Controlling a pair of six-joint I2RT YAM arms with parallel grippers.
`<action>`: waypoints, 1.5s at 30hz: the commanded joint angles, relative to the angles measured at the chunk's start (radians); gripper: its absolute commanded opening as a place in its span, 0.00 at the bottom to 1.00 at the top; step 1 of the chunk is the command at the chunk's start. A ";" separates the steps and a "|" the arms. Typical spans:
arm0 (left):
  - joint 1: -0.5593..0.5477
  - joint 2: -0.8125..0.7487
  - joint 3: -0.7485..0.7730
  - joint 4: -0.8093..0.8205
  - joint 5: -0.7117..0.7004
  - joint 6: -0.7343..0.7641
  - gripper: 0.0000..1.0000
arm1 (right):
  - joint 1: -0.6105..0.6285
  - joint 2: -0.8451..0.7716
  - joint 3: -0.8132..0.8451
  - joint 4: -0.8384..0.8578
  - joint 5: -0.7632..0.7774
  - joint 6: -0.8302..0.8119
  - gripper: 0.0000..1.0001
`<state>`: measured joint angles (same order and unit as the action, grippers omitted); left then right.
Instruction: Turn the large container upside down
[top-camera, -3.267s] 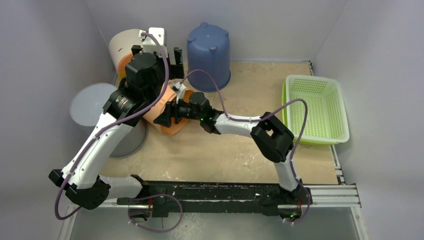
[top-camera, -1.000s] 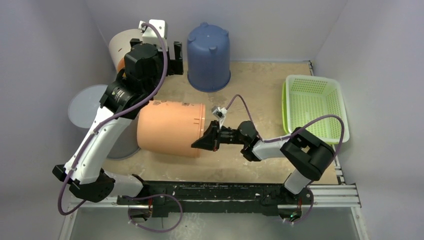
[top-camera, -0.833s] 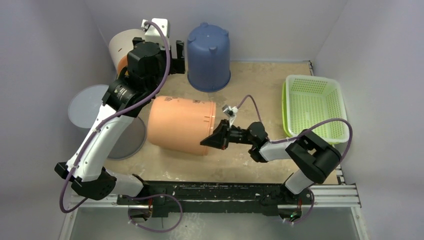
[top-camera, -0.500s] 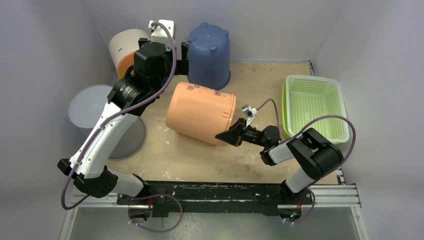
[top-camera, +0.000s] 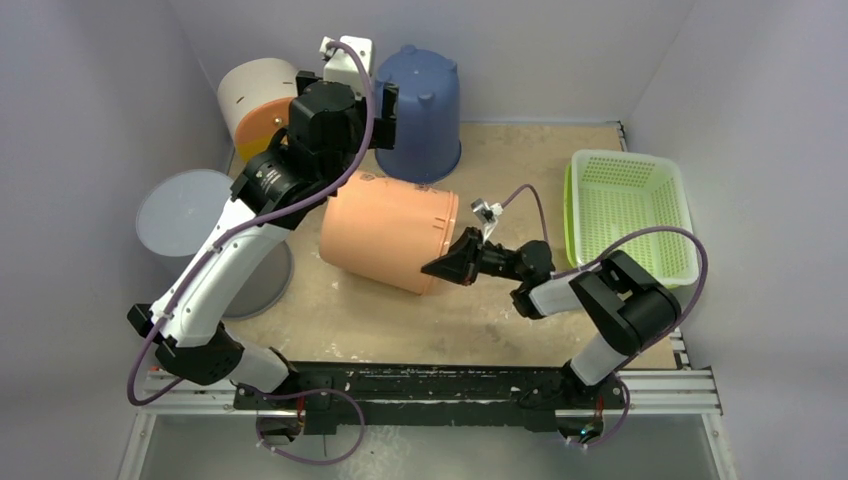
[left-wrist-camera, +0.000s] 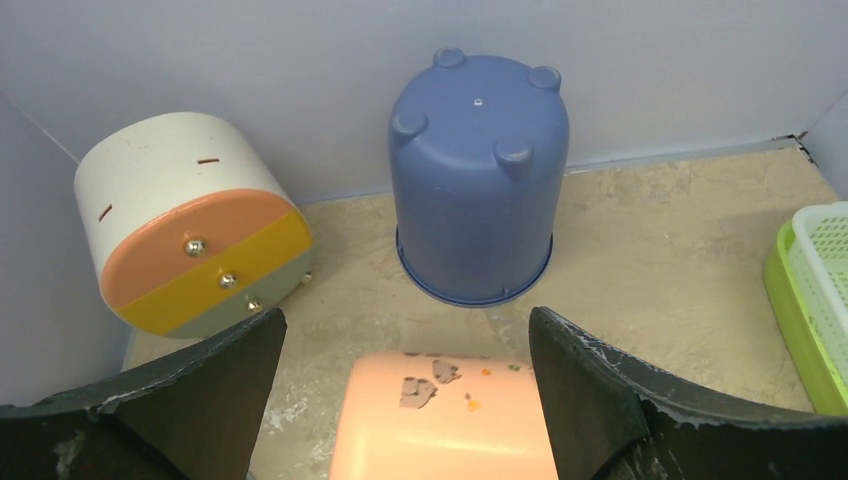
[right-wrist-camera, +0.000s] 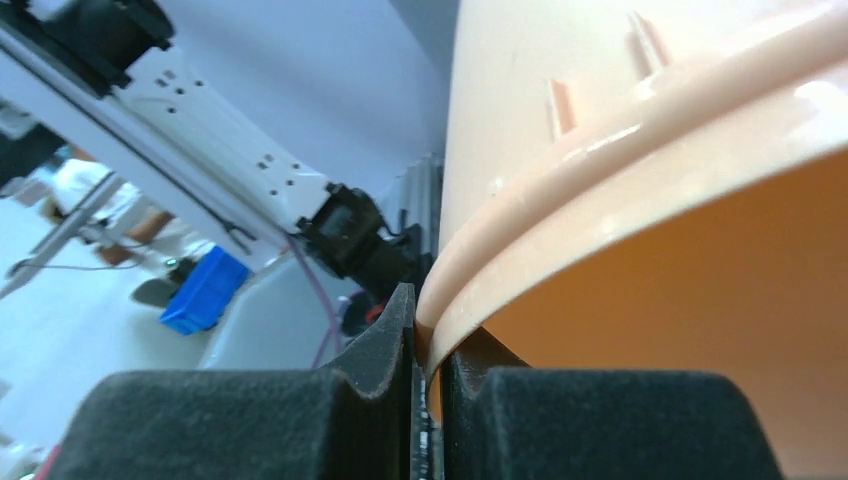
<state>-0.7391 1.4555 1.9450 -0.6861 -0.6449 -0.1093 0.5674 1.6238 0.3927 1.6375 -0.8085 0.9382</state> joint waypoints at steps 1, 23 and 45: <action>-0.019 0.013 0.069 -0.005 -0.046 0.027 0.88 | 0.080 0.034 0.122 0.379 -0.080 0.154 0.00; -0.027 0.009 0.051 -0.022 -0.093 0.053 0.88 | 0.041 0.353 0.166 0.396 -0.130 0.169 0.00; -0.027 0.017 -0.011 0.010 -0.099 0.054 0.88 | -0.126 0.415 -0.036 0.389 -0.063 0.101 0.18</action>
<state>-0.7616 1.4754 1.9331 -0.7189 -0.7261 -0.0818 0.4641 1.9835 0.4004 1.6424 -0.9077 1.0466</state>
